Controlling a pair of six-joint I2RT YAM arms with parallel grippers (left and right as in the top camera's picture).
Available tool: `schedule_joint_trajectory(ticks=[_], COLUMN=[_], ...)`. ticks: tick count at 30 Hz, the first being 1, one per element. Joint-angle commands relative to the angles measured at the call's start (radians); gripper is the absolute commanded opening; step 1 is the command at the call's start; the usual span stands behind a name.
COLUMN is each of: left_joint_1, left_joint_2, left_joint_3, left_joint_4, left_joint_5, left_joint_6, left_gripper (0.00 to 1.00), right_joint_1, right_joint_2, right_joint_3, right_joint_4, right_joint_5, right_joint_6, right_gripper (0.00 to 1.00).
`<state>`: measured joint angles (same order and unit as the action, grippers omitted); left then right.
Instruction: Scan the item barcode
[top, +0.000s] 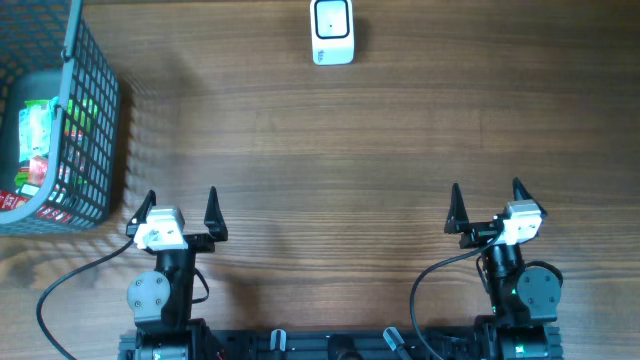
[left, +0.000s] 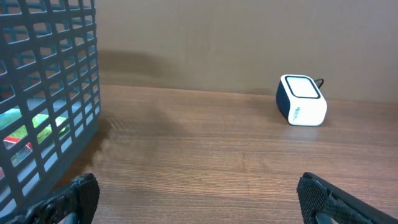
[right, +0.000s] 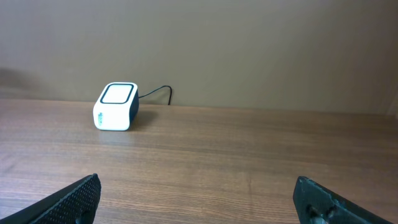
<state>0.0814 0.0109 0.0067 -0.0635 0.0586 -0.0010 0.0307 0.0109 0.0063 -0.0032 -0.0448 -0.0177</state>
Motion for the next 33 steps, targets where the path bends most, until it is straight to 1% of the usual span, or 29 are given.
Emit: schedule_joint_trajectory(ticks=[1,21,23,31,33], left_joint_1=[0.006,0.006,0.006,0.006,0.006], left_joint_2=[0.006,0.006,0.006,0.007,0.007], left_joint_3=[0.000,0.000,0.000,0.000,0.011], left_joint_4=[-0.008,-0.005,-0.002,-0.001,-0.014], left_joint_5=[0.027,0.028,0.072,0.074,0.126], left_joint_6=[0.016,0.016,0.016,0.014,-0.037], left_gripper=[1.00,1.00,1.00,1.00,1.00], right_joint_1=[-0.004,-0.004,-0.004,-0.004,-0.004], right_joint_2=[-0.006,-0.006,-0.006,-0.006,-0.006], right_joint_3=[-0.001,-0.001,-0.001,-0.001,-0.001], right_joint_4=[0.005,0.005,0.005,0.005,0.005], right_joint_5=[-0.008,-0.008,-0.008,-0.009,-0.008], right_joint_6=[-0.008,-0.008,-0.008,-0.008,-0.008], right_gripper=[1.00,1.00,1.00,1.00,1.00])
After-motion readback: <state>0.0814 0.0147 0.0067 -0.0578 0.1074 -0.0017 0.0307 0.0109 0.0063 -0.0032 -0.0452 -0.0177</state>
